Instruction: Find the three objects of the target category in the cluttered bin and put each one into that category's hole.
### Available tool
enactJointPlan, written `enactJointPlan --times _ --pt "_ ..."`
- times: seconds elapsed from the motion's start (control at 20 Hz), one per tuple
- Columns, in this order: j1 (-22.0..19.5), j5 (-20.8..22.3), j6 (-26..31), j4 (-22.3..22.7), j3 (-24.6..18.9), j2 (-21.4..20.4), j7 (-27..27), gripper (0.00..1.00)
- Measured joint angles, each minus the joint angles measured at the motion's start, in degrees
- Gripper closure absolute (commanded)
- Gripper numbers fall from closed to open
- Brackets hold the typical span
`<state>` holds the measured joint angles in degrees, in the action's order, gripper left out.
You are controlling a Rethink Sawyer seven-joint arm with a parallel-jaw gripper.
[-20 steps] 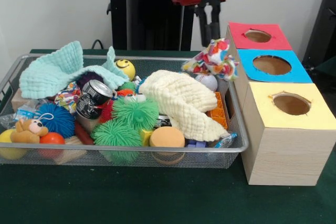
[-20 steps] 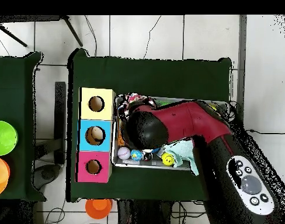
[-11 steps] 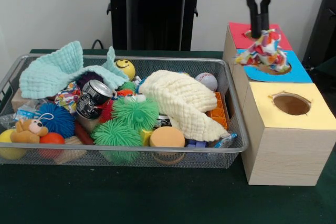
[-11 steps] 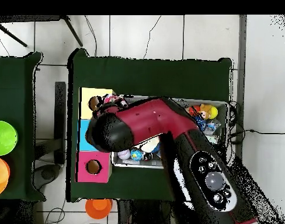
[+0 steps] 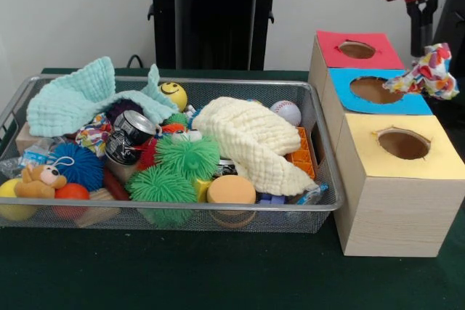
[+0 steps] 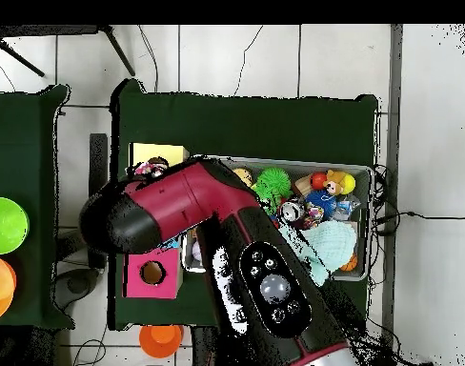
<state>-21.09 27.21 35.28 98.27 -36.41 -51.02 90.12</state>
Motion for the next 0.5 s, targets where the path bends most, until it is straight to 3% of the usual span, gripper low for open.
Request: enactJointPlan --times 0.5 --pt "5.32 0.25 0.0 -4.5 6.98 2.91 0.0 1.0"
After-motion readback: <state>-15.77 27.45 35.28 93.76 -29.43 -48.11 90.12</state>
